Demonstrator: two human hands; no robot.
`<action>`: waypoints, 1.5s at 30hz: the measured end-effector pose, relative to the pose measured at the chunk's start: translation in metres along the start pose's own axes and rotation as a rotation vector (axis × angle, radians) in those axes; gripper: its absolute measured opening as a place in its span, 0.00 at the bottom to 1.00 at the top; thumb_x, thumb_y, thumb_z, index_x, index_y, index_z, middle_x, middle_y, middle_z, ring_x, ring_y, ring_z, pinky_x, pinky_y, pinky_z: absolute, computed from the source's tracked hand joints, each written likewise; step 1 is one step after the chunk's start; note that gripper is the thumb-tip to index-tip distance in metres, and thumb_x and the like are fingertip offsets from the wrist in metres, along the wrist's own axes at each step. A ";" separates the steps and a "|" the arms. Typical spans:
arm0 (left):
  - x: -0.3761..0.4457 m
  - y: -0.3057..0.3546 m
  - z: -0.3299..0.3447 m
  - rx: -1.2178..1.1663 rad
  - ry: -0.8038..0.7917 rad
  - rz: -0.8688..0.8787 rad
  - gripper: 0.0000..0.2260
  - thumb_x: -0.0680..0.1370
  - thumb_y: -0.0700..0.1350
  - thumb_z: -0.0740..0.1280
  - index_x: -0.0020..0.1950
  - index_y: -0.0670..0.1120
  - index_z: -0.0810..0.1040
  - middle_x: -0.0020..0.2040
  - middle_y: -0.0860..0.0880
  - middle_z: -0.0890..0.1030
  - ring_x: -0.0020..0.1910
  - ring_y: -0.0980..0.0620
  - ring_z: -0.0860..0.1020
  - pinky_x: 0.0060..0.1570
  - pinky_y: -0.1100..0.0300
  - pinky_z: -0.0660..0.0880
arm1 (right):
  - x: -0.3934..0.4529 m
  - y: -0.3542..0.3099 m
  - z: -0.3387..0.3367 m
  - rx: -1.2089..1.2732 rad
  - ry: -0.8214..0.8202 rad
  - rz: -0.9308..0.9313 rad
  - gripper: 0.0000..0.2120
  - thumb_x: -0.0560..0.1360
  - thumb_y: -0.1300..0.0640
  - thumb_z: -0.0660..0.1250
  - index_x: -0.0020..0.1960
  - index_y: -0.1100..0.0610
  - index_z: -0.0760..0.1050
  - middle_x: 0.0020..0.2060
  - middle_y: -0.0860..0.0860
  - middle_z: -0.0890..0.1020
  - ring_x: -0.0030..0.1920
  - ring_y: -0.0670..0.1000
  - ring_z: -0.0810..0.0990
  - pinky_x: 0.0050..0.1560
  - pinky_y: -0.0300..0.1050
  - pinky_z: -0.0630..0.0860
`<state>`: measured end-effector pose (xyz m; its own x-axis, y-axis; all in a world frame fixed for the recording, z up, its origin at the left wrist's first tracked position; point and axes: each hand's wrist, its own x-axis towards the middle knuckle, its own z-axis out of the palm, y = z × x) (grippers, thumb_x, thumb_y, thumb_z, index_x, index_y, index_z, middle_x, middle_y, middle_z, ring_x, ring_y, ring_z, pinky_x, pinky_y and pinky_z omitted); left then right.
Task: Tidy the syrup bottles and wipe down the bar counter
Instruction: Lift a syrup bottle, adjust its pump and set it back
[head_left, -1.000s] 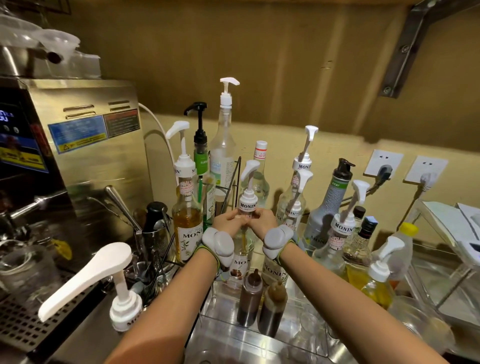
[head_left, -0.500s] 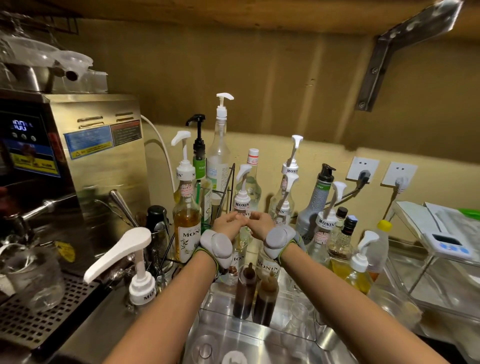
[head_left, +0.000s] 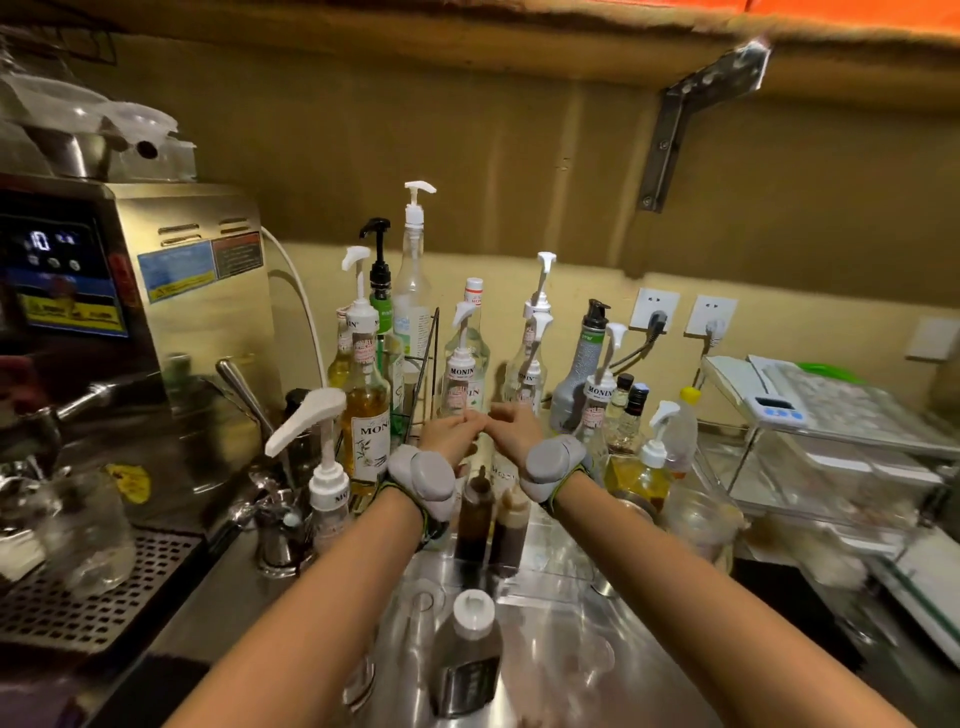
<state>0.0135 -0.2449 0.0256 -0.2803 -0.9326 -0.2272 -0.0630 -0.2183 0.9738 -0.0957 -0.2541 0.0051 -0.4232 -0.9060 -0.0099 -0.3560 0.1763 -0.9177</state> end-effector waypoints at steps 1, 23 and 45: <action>-0.009 -0.002 -0.002 0.011 -0.002 0.005 0.09 0.78 0.45 0.65 0.37 0.48 0.73 0.34 0.52 0.72 0.34 0.56 0.70 0.30 0.68 0.69 | -0.008 0.000 0.001 0.002 0.011 0.008 0.31 0.74 0.48 0.68 0.71 0.64 0.67 0.63 0.57 0.76 0.63 0.55 0.75 0.60 0.45 0.73; -0.121 -0.037 -0.104 0.066 -0.162 -0.075 0.18 0.76 0.47 0.68 0.61 0.38 0.77 0.48 0.46 0.79 0.45 0.53 0.76 0.41 0.66 0.72 | -0.161 -0.021 0.067 0.186 -0.024 0.145 0.16 0.75 0.64 0.66 0.62 0.65 0.75 0.52 0.64 0.81 0.42 0.53 0.79 0.32 0.36 0.73; -0.084 -0.046 -0.168 0.086 -0.071 -0.099 0.10 0.74 0.33 0.68 0.37 0.44 0.72 0.41 0.46 0.76 0.41 0.50 0.76 0.35 0.62 0.71 | -0.135 -0.019 0.129 0.099 -0.060 0.111 0.11 0.68 0.61 0.75 0.44 0.56 0.74 0.34 0.48 0.75 0.35 0.46 0.73 0.35 0.35 0.69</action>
<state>0.2005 -0.2048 -0.0004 -0.3351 -0.8846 -0.3243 -0.1746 -0.2799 0.9440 0.0754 -0.1849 -0.0268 -0.4037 -0.9049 -0.1348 -0.2242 0.2407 -0.9443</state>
